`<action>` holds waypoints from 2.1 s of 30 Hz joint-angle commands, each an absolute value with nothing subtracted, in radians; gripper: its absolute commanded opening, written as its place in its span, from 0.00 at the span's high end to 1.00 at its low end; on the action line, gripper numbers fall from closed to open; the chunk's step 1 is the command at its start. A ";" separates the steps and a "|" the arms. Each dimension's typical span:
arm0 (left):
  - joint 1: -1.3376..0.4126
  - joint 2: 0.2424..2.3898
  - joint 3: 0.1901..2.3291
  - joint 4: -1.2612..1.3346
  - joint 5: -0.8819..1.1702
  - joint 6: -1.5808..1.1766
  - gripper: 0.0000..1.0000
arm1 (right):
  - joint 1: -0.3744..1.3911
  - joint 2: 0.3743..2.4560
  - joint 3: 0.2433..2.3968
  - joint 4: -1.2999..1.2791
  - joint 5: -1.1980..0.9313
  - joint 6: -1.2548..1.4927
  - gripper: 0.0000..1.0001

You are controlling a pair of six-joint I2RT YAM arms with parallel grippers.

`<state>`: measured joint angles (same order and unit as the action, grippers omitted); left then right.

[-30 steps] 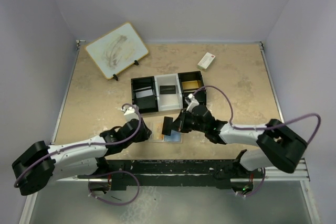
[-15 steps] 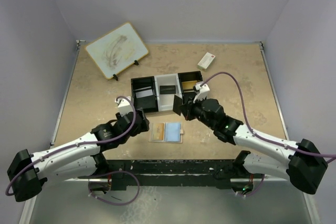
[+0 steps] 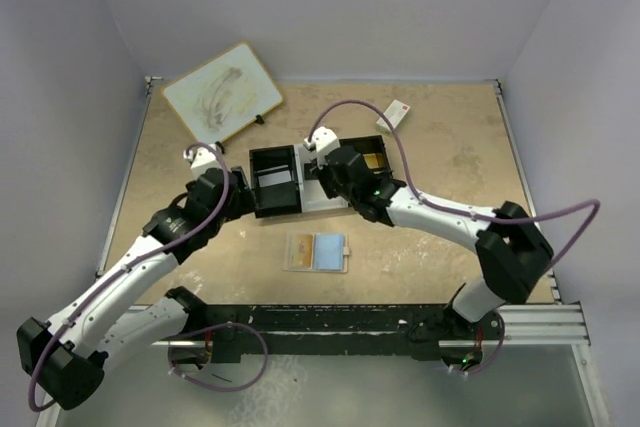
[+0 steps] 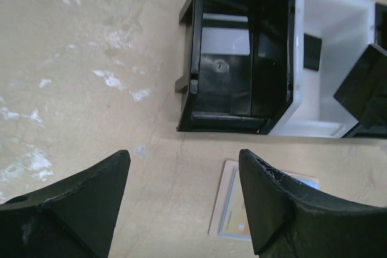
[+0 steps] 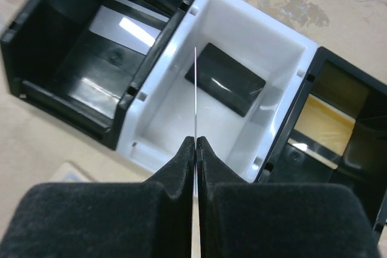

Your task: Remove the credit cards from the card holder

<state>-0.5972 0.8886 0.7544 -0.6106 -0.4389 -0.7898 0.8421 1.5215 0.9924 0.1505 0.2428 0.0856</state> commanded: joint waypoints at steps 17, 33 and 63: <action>-0.575 0.642 0.800 -0.708 -0.733 -0.692 0.28 | 0.822 1.879 1.245 0.193 0.445 -0.434 1.00; -0.575 0.517 0.791 -0.716 -0.802 -0.713 0.28 | 0.775 1.935 1.264 0.143 0.249 -0.532 0.75; -0.575 0.521 0.787 -0.719 -0.802 -0.714 0.28 | 0.730 1.901 1.322 -0.043 0.195 0.338 1.00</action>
<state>-0.5827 0.5201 0.7872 -0.7277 -0.7815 -0.6979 0.7204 1.8988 1.3247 -0.0154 0.1432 0.1371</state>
